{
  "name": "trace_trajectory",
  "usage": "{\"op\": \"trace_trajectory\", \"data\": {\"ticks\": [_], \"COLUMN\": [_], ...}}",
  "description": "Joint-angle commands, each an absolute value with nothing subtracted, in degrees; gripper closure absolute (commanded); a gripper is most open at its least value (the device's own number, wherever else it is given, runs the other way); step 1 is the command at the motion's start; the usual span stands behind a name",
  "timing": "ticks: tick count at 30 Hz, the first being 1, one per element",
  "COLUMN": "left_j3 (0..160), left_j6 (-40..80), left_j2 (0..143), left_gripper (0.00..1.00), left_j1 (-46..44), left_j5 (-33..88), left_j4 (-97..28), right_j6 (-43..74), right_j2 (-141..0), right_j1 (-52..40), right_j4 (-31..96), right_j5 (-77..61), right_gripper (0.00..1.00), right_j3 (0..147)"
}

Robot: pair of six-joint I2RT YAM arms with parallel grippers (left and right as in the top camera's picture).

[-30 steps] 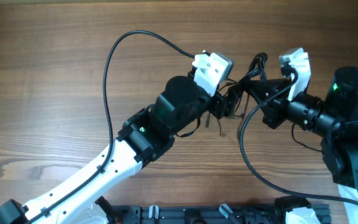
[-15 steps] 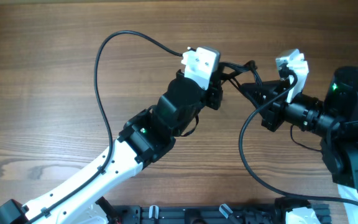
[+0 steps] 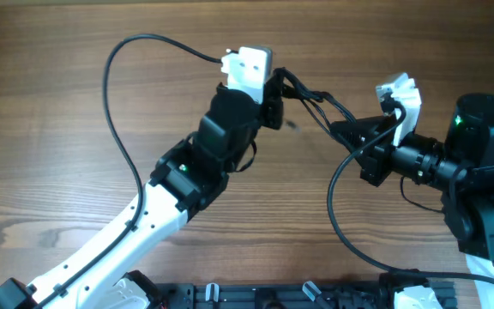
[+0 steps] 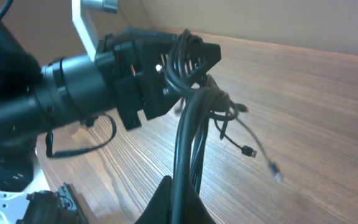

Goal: Untangle cables

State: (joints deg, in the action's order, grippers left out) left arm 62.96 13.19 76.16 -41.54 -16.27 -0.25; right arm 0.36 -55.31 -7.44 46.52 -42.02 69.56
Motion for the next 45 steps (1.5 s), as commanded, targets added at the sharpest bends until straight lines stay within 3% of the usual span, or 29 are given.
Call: {"op": "trace_trajectory", "data": {"ticks": [1, 6, 12, 18, 21, 24, 29, 33, 35, 39, 45], "left_j3": [63.61, 63.61, 63.61, 63.61, 63.61, 63.61, 63.61, 63.61, 63.61, 63.61, 63.61], "left_j6": [13.74, 9.04, -0.54, -4.29, -4.27, -4.29, -4.29, -4.32, -4.29, -4.27, -1.63], "left_j2": [75.42, 75.42, 75.42, 75.42, 75.42, 75.44, 75.44, 75.44, 75.44, 75.44, 75.44], "left_gripper": [0.34, 0.21, 0.21, 0.47, 0.5, 0.27, 0.17, 0.32, 0.49, 0.96, 0.96], "left_j1": [-39.03, -39.27, -39.24, -39.24, -39.27, -39.27, -39.27, -39.24, -39.24, -39.24, -39.24], "left_j5": [-20.18, -9.37, 7.99, 13.52, 14.7, 19.2, 24.23, 24.21, 24.21, 23.77, 14.74], "left_j4": [0.03, -0.08, -0.38, -1.34, -1.37, -1.34, -1.34, -1.32, -1.37, -1.39, -2.24], "right_j6": [-1.5, -1.48, -1.54, -1.93, -1.89, -1.5, -1.48, -1.45, -1.45, -1.48, -1.54], "right_j2": [-54.92, -54.92, -54.92, -54.92, -54.92, -54.92, -54.92, -54.92, -54.92, -54.92, -54.92], "right_j1": [-7.64, -7.64, -7.64, -7.64, -7.64, -7.64, -7.64, -7.64, -7.64, -7.64, -7.64], "right_j4": [47.0, 46.89, 46.68, 46.46, 46.3, 45.91, 45.52, 45.58, 45.54, 45.56, 45.95], "right_j5": [-43.79, -43.77, -43.72, -43.38, -43.42, -44.03, -47.37, -48.16, -48.14, -48.14, -47.9], "right_gripper": [0.96, 0.96, 0.96, 0.96, 0.96, 0.96, 0.96, 0.96, 0.96, 0.96, 0.96], "right_j3": [69.65, 69.65, 69.65, 69.65, 69.65, 69.65, 69.65, 69.65, 69.65, 69.65, 69.65]}}
